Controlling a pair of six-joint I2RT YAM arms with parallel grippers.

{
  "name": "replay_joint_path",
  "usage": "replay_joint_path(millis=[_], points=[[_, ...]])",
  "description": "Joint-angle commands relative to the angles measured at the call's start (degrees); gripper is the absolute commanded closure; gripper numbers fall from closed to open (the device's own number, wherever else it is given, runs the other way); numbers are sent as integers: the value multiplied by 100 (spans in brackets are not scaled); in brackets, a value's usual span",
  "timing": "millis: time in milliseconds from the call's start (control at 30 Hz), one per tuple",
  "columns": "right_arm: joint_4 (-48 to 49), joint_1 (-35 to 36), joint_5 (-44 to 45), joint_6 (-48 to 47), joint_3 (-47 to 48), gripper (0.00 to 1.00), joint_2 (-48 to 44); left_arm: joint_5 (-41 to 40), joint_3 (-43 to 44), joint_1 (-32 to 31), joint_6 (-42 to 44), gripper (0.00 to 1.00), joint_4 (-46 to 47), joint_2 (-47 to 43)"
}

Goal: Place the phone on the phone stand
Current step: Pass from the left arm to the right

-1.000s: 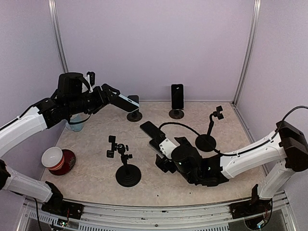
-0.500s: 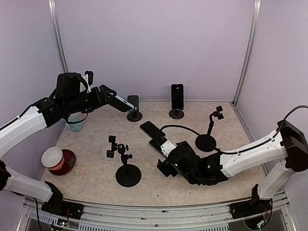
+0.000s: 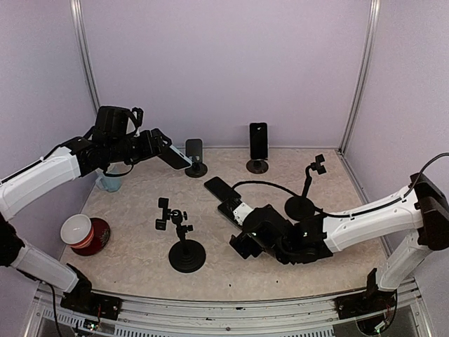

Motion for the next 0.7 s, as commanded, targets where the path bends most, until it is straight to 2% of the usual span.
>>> replay_joint_path(millis=[0, 133, 300, 333, 400, 467, 533, 667], points=[[-622, -369, -592, 278, 252, 0, -428, 63, 268, 216, 105, 64, 258, 70], [-606, -616, -747, 322, 196, 0, -505, 166, 353, 391, 128, 65, 319, 364], [58, -626, -559, 61, -145, 0, -251, -39, 310, 437, 293, 65, 673, 685], [105, -626, -506, 36, -146, 0, -157, 134, 364, 559, 239, 66, 679, 764], [53, -626, -406, 75, -67, 0, 25, 880, 414, 884, -108, 73, 650, 936], [-121, -631, -383, 267, 60, 0, 171, 1378, 497, 1071, -338, 75, 595, 1107], [-266, -626, -450, 546, 150, 0, 288, 1408, 654, 1084, -152, 80, 437, 1246], [-195, -626, -798, 828, 145, 0, 331, 1400, 780, 1084, -82, 81, 443, 1379]])
